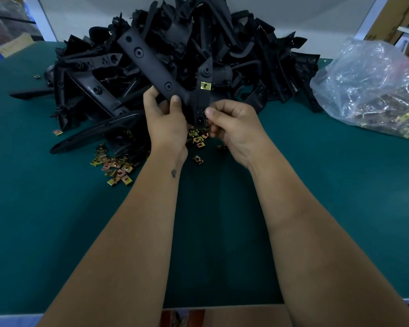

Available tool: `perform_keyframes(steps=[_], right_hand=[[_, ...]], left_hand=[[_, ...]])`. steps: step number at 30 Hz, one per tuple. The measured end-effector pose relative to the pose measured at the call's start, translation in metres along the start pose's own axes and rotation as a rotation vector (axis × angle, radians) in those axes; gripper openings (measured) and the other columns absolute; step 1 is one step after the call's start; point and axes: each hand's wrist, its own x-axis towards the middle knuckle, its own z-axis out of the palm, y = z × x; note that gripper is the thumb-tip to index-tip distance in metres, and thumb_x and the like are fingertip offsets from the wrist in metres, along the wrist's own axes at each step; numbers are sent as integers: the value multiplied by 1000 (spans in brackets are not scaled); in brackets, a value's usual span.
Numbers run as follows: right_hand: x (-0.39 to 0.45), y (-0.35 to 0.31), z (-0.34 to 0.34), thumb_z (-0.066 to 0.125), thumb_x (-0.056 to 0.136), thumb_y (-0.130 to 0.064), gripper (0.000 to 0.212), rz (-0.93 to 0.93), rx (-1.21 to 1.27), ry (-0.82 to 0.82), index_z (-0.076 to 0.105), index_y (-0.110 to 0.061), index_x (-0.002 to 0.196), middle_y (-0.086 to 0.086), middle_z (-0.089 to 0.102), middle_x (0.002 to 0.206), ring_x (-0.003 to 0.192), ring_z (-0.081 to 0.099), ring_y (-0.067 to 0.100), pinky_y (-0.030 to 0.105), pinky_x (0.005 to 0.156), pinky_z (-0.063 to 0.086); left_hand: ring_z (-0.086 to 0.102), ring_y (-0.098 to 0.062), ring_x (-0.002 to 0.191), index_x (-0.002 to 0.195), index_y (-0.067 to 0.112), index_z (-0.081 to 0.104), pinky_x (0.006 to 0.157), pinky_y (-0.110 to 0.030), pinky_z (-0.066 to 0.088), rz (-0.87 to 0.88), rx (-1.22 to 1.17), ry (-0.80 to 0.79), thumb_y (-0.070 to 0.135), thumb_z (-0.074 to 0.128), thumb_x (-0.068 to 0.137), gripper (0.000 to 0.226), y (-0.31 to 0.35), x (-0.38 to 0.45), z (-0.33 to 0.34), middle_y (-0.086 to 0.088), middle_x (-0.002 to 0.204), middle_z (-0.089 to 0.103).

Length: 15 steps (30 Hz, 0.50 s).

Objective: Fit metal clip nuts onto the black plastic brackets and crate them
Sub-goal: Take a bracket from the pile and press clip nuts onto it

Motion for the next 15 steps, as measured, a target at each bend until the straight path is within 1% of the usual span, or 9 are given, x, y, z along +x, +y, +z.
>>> perform_keyframes(steps=[2,4,6,7,8,10,11,13,15], right_hand=[[1,1,-1,59,93,2,23,-13,-34,-2,62,-9,74,-2,52,62,51,47,7,21,53,45],[2,1,-1,59,93,1,27,-29,-104,-4,59,-11,69,-3,51,60,52,46,7,21,54,44],[2,2,0,59,94,0,28,-39,-144,-4,58,-11,68,-1,50,62,53,45,7,22,55,44],[2,2,1,59,94,-1,24,-43,-129,1,59,-9,71,0,50,64,53,45,7,22,55,44],[2,1,1,60,94,-1,19,-43,-89,8,61,-6,76,2,52,67,53,45,7,22,55,44],[2,-2,2,61,93,-3,10,-28,32,20,64,-3,83,5,54,73,54,46,6,22,55,43],[2,-3,2,62,93,-3,10,-22,84,26,65,-5,83,4,55,73,53,46,6,22,55,43],[2,-5,3,63,93,-4,13,-30,123,45,66,-8,80,0,57,69,53,47,7,22,55,44],[2,-5,4,62,94,-7,16,-43,97,93,68,-11,79,-4,60,66,53,49,7,24,56,44]], left_hand=[[63,-21,101,130,14,46,98,-55,51,14,10,-1,5,44,103,28,0,-1,1,-3,104,65],[62,-19,99,126,16,46,100,-54,50,33,41,-14,5,44,103,26,0,-2,1,-3,104,65],[62,-20,101,124,20,47,101,-52,50,36,56,-28,6,44,103,25,0,-2,2,-2,104,65],[63,-22,102,124,19,47,99,-51,52,22,37,-31,7,45,103,24,0,-2,2,-2,105,65],[64,-21,100,123,19,48,94,-48,55,-6,-4,-38,8,46,103,23,0,-1,2,-2,104,65],[67,-15,89,120,17,51,80,-37,60,-94,-132,-83,6,52,101,22,1,1,0,-2,99,67],[67,-16,87,120,15,51,77,-35,60,-139,-200,-117,4,56,98,25,2,1,0,-4,101,68],[68,-22,93,121,11,52,81,-37,60,-215,-303,-174,1,60,95,29,4,1,-1,-15,115,68],[69,-24,95,112,8,55,85,-38,60,-254,-349,-195,-2,59,95,20,4,0,-2,-20,124,65]])
